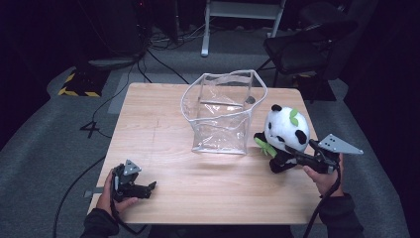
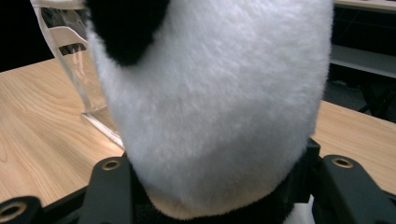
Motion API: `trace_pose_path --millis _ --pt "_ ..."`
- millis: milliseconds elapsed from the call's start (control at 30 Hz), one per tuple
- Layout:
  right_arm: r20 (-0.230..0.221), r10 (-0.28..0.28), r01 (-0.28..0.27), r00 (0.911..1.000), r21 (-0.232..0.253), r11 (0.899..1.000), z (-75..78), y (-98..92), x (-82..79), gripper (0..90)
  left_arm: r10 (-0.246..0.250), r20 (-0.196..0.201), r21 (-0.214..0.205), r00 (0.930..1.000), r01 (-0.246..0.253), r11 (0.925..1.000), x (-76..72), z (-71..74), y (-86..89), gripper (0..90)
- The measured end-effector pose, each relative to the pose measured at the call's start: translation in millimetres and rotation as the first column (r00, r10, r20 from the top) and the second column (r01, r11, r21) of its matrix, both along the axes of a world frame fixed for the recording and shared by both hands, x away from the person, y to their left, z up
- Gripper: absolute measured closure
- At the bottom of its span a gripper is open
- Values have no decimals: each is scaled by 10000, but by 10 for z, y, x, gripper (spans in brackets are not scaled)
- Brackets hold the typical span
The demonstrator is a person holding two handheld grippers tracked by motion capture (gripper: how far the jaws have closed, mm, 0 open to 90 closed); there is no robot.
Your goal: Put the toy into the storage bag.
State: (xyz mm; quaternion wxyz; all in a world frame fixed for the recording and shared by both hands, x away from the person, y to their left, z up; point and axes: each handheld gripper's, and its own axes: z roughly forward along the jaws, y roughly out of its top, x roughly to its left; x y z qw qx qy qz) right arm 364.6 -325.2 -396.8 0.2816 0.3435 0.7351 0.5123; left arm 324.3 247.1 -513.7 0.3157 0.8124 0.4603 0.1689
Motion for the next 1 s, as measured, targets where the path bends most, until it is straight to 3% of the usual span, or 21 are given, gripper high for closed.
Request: trace_pose_path --millis 367,1000 --pt "200 -344 339 9992 258 9991 100 -95 -42 443 -9 -4 -34 10000 9 10000 6 -2 -2 5" --pt "967 -532 497 9939 386 9980 517 -143 -53 441 10 4 -7 10000 -10 10000 3 -1 -3 5"
